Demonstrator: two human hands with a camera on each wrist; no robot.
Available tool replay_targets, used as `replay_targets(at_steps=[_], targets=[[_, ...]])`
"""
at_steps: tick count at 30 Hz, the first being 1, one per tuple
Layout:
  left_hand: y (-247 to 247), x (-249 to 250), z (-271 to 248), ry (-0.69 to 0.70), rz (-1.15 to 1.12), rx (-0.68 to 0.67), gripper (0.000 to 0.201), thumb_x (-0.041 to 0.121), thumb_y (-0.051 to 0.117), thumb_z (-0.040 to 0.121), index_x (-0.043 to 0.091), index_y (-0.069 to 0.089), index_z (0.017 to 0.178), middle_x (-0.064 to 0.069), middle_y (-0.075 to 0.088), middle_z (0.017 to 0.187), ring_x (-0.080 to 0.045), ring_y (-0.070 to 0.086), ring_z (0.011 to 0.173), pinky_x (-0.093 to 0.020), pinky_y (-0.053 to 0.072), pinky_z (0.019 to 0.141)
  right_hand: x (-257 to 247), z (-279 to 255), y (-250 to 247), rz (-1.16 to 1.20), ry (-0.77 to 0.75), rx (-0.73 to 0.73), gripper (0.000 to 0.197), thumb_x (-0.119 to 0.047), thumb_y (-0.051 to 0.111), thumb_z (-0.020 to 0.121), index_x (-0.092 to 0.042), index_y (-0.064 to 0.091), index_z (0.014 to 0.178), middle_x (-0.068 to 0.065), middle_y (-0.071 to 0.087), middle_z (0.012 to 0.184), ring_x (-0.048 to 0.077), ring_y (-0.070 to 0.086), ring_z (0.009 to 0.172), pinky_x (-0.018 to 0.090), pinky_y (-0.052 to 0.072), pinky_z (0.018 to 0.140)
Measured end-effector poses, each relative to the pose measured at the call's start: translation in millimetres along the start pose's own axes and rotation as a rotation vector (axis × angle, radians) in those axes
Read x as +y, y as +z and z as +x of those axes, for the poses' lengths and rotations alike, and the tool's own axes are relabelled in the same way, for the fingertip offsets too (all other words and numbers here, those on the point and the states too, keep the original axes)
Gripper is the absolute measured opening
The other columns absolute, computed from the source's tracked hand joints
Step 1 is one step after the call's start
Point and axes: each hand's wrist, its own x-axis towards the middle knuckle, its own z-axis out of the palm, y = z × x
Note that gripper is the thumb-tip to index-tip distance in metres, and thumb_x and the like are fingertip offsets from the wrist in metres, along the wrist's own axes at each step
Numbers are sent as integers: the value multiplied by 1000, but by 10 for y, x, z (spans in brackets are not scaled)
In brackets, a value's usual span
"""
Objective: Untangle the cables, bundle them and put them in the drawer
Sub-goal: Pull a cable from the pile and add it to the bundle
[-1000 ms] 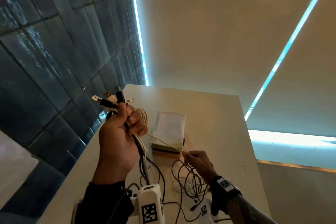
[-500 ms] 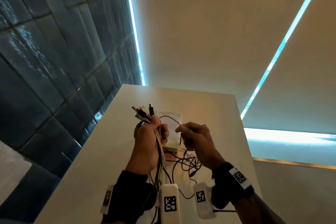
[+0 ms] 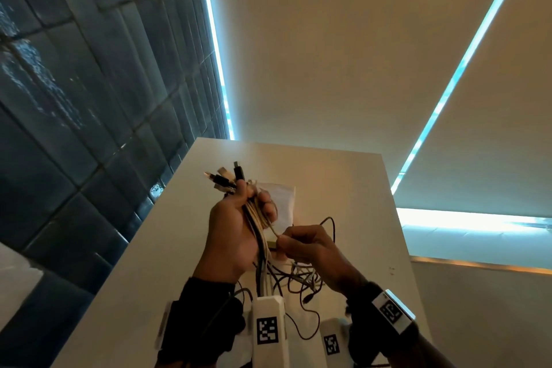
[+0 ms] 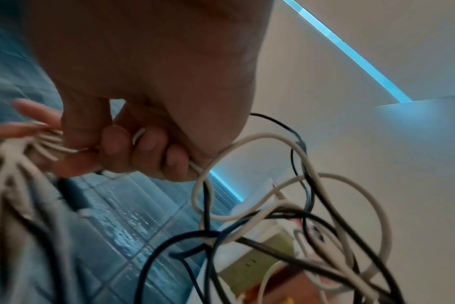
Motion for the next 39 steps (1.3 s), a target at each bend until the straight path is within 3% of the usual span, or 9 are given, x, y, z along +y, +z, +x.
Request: replay_targets(at_steps=[4,6,9,17,24,30,33,35,39], targets=[[-24,70,13,101,58,-49,32,31,36,99,17,44,71,0,45,64,-12,37,52,-29,30,59,265,38,-100,17,61,10,51,-38,58,92,12,56,77,10,43,69,8,35,58,19,27,55],[-33,14,-4,113,111,-53,33,31,37,99,17,44,70,2,41,62,-11,31,51,-29,26,57,351,66,-110,-6,81,20,47,-37,57,93,6,60,74,11,46,68,7,36,57,18,28,55],[-55,-66,-23,116,157,-36,34,30,35,101,17,42,70,3,35,61,-10,27,50,-29,23,55,453,98,-140,-70,107,48,34,-18,53,98,-8,61,67,-12,49,56,1,39,53,12,33,55],[-85,-86,-123,105,178,-18,37,30,35,101,17,40,67,3,30,59,-9,23,48,-28,20,53,688,160,-116,-155,191,132,44,-25,61,94,-19,56,51,-15,51,44,-4,42,44,8,32,52],[-65,-72,-219,128,201,9,36,30,36,101,17,40,67,4,29,57,-10,21,49,-29,18,56,790,125,-46,-162,222,154,52,-61,60,69,-13,56,50,-12,41,41,0,33,40,9,29,48],[-120,-9,-206,161,174,-9,28,34,46,89,15,39,68,2,28,59,-10,22,49,-31,15,56,902,16,-57,-178,194,134,58,-58,59,76,-5,59,54,-13,43,42,0,35,42,8,29,49],[-130,31,-207,158,196,-31,31,32,42,94,15,40,68,3,29,57,-10,22,49,-30,16,55,814,-24,-94,-195,180,130,48,-39,62,90,-2,60,58,-13,45,42,-1,38,43,9,30,50],[-146,71,-178,151,253,-38,35,30,37,99,16,40,68,4,29,56,-9,21,48,-29,17,53,693,18,-153,-216,164,194,37,-20,61,94,0,62,64,-14,48,44,-2,41,45,9,32,50],[-139,1,-128,98,392,12,36,27,35,103,16,41,69,4,33,55,-8,24,45,-26,19,49,379,206,-241,-195,155,434,27,-15,60,93,-2,67,71,-10,50,48,7,41,48,18,33,47]])
